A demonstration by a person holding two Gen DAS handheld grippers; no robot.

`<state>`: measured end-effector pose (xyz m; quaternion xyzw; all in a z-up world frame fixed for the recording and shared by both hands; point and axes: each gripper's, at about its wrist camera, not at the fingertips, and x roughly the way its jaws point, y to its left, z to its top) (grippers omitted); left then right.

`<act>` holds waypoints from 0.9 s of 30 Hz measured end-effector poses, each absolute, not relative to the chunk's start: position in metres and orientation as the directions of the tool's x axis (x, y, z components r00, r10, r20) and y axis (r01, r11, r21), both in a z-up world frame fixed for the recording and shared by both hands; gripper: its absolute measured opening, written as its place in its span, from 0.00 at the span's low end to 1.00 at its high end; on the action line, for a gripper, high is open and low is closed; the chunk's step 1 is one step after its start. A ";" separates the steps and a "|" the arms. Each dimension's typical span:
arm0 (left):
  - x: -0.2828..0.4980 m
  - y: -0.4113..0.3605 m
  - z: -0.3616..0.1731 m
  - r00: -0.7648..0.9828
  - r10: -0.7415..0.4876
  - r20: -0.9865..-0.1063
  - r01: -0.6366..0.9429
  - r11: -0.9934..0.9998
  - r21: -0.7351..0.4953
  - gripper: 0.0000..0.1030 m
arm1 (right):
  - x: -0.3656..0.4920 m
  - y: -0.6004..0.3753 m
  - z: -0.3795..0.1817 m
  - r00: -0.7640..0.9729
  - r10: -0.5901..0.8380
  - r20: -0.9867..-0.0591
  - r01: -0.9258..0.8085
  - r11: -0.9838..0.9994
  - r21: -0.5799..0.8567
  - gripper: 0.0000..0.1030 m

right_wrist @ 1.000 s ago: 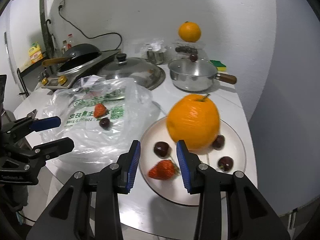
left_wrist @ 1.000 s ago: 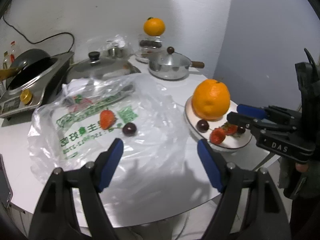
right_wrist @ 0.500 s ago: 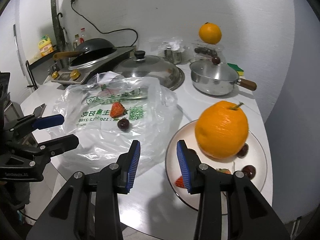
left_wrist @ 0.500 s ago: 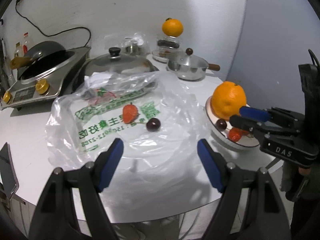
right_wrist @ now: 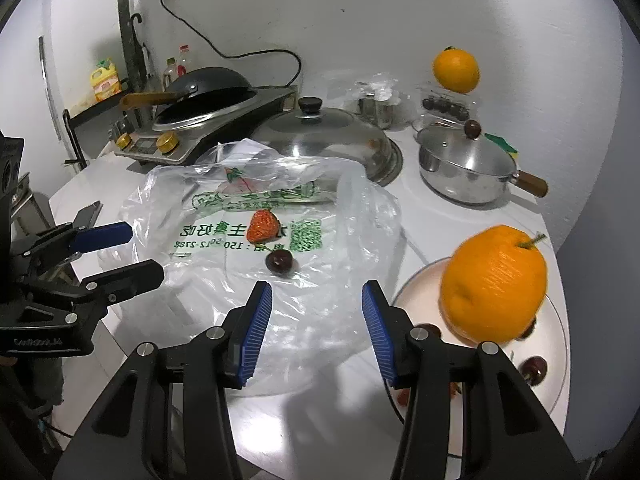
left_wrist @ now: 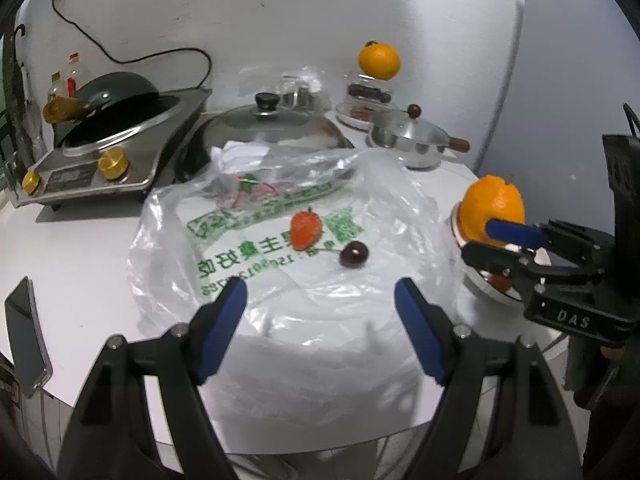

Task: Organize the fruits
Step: 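Move both open tools back over the fruit bag, then close the right tool on the last dark cherry in the bag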

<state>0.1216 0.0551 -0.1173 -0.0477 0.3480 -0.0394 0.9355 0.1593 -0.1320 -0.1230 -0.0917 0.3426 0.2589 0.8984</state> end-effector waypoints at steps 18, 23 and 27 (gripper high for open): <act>0.143 0.086 -0.124 0.752 -0.070 -0.655 -0.003 0.994 -0.109 0.75 | 0.185 -0.092 -0.131 0.595 0.426 -0.682 -0.569 0.822 0.017 0.48; 0.152 0.090 -0.128 0.745 -0.069 -0.663 -0.007 0.994 -0.111 0.75 | 0.194 -0.085 -0.136 0.581 0.431 -0.690 -0.577 0.816 0.024 0.48; 0.162 0.093 -0.134 0.736 -0.072 -0.673 -0.012 0.993 -0.120 0.75 | 0.203 -0.080 -0.142 0.569 0.434 -0.698 -0.582 0.813 0.031 0.48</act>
